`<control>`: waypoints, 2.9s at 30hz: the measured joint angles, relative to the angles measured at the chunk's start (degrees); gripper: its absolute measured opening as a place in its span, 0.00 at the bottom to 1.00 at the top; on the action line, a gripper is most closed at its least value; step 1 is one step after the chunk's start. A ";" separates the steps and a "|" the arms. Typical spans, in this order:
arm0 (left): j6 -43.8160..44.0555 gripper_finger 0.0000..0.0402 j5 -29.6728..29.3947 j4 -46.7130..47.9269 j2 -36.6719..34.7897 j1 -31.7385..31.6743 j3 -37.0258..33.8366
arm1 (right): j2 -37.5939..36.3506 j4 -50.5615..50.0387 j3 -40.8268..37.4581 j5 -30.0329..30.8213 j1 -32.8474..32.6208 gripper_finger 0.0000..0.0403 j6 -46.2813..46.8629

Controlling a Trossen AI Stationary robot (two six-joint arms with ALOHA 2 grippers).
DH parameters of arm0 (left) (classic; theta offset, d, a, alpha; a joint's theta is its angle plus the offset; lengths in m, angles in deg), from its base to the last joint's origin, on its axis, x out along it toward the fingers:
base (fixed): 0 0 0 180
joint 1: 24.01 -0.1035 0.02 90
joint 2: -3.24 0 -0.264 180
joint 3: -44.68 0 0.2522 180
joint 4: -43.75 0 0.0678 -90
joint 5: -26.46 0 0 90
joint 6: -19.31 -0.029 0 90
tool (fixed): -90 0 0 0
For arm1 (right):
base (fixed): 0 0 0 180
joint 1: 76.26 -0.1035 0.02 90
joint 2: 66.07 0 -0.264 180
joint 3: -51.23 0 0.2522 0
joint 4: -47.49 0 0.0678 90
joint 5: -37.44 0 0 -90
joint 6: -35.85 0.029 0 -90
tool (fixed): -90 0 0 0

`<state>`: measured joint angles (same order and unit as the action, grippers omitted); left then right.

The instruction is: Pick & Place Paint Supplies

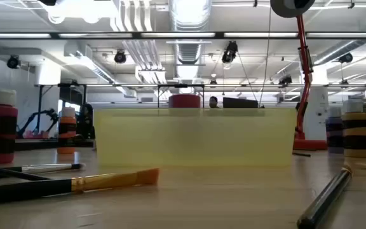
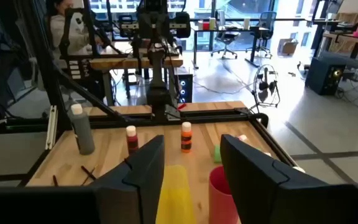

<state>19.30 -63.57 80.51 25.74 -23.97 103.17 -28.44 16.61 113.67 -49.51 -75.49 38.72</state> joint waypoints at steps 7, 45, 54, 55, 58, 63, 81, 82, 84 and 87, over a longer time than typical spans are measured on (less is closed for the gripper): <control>0.00 0.12 0.00 0.00 0.00 0.00 0.00 | -0.13 0.48 -0.07 0.00 -0.02 0.43 -0.02; 0.01 0.12 0.00 0.00 0.00 -0.02 0.00 | 4.91 17.83 -0.07 -0.08 -0.02 0.34 -10.69; 0.00 0.12 0.00 0.00 0.00 -0.02 0.00 | 6.49 22.17 0.38 3.82 -0.01 0.29 -15.86; 0.01 0.12 -0.01 0.00 0.00 -0.02 0.00 | 6.47 22.26 0.48 6.35 -0.01 0.29 -15.20; 0.00 0.12 0.00 0.00 0.00 -0.02 0.00 | 6.44 22.23 0.48 15.31 0.03 0.28 -9.74; 0.00 0.12 0.00 0.00 0.00 -0.02 0.00 | 7.71 20.51 0.48 27.53 0.05 0.32 -5.83; 0.00 0.12 -0.02 0.02 0.00 0.00 0.00 | 13.32 -2.83 3.04 22.46 -2.22 0.41 -5.49; 0.01 0.12 -0.01 0.01 0.00 0.00 0.00 | 14.23 -3.90 3.38 22.45 -2.48 0.40 -5.50; 0.00 0.12 0.00 0.02 0.00 0.00 0.00 | 16.40 -6.53 4.60 22.36 -2.71 0.39 -4.82; 0.01 0.12 0.00 0.02 -0.01 0.00 0.00 | 20.24 -12.25 6.39 22.40 -2.65 0.38 -3.02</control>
<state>19.32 -63.57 80.53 25.73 -23.97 103.17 -8.20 4.36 120.07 -27.11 -78.14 35.70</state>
